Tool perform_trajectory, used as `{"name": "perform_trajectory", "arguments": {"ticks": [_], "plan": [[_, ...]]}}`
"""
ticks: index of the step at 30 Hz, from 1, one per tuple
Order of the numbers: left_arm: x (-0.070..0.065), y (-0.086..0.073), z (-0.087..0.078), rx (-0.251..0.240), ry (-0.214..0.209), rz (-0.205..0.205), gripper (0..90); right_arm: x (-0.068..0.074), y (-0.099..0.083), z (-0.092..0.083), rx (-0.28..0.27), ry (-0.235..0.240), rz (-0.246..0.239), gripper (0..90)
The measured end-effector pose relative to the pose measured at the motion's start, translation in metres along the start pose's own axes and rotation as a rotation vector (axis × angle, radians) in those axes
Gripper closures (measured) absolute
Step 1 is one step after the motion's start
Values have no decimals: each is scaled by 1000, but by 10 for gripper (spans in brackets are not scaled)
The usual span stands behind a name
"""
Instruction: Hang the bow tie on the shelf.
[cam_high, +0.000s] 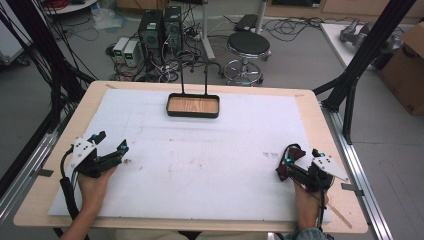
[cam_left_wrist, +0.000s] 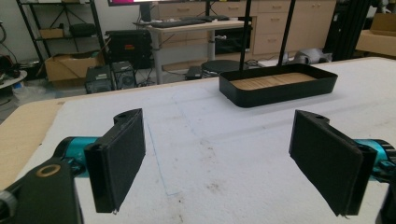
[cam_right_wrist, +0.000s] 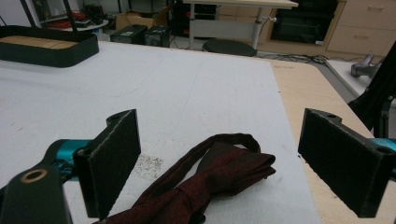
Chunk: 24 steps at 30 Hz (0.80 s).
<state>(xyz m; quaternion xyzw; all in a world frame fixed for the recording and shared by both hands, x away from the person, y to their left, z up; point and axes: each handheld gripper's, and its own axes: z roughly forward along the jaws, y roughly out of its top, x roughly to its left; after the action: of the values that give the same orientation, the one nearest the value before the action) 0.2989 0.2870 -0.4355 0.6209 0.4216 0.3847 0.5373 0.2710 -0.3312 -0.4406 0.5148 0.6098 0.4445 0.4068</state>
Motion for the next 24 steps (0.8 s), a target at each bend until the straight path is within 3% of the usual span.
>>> {"name": "perform_trajectory", "arguments": {"ticks": [17,24], "plan": [[-1,0,1,5,-1,5,189,0,-1,2,30,-9,-4,171],[-1,-1,2,6,1,7,189,0,-2,5,71,10,0,266]]}}
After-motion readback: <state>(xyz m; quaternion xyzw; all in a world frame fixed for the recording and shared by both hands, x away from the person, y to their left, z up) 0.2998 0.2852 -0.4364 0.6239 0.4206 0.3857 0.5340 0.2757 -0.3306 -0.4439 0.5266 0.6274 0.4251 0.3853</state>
